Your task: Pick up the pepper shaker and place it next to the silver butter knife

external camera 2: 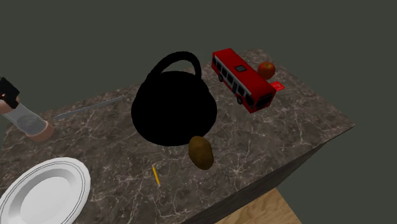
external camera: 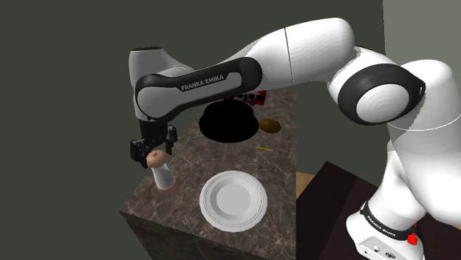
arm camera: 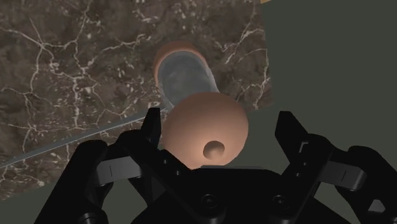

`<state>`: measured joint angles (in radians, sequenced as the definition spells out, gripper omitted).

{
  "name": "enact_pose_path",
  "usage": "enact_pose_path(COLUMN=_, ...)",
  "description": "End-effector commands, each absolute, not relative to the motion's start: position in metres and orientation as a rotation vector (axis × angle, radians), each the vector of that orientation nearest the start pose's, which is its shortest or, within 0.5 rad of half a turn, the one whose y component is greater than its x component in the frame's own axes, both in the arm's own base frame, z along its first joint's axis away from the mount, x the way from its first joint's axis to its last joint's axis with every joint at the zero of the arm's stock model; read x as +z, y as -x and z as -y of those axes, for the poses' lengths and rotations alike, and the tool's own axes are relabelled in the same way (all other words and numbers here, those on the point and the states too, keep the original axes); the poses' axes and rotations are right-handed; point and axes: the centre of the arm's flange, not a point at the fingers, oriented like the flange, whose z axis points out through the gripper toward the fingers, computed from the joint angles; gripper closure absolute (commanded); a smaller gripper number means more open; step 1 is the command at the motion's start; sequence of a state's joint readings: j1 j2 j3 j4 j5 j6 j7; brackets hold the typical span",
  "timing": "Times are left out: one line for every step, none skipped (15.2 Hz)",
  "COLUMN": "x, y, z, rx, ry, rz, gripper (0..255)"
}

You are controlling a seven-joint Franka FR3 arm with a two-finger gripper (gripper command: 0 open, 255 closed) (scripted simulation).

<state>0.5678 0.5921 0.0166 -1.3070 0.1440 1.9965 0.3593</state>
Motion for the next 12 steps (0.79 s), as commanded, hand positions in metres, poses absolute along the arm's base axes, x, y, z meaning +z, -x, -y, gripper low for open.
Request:
enact_pose_path(x=0.406, y=-0.608, z=-0.409, rx=-0.032, ry=2.959, rz=0.250, gripper=0)
enact_pose_path(x=0.419, y=-0.608, z=-0.407, rx=-0.032, ry=2.959, rz=0.250, gripper=0)
enact_pose_path(x=0.432, y=-0.608, z=-0.405, rx=-0.032, ry=2.959, rz=0.250, gripper=0)
enact_pose_path(x=0.445, y=-0.608, z=-0.403, rx=-0.032, ry=2.959, rz=0.250, gripper=0)
enact_pose_path(x=0.456, y=-0.608, z=-0.401, rx=-0.032, ry=2.959, rz=0.250, gripper=0)
enact_pose_path(x=0.456, y=-0.608, z=-0.401, rx=-0.032, ry=2.959, rz=0.250, gripper=0)
enact_pose_path(x=0.456, y=-0.608, z=-0.401, rx=-0.032, ry=2.959, rz=0.250, gripper=0)
enact_pose_path(x=0.456, y=-0.608, z=-0.401, rx=-0.032, ry=2.959, rz=0.250, gripper=0)
enact_pose_path(x=0.456, y=-0.608, z=-0.401, rx=-0.032, ry=2.959, rz=0.250, gripper=0)
enact_pose_path(x=0.456, y=-0.608, z=-0.401, rx=-0.032, ry=2.959, rz=0.250, gripper=0)
enact_pose_path(x=0.456, y=-0.608, z=-0.401, rx=-0.032, ry=2.959, rz=0.250, gripper=0)
enact_pose_path(x=0.456, y=-0.608, z=-0.401, rx=-0.032, ry=2.959, rz=0.250, gripper=0)
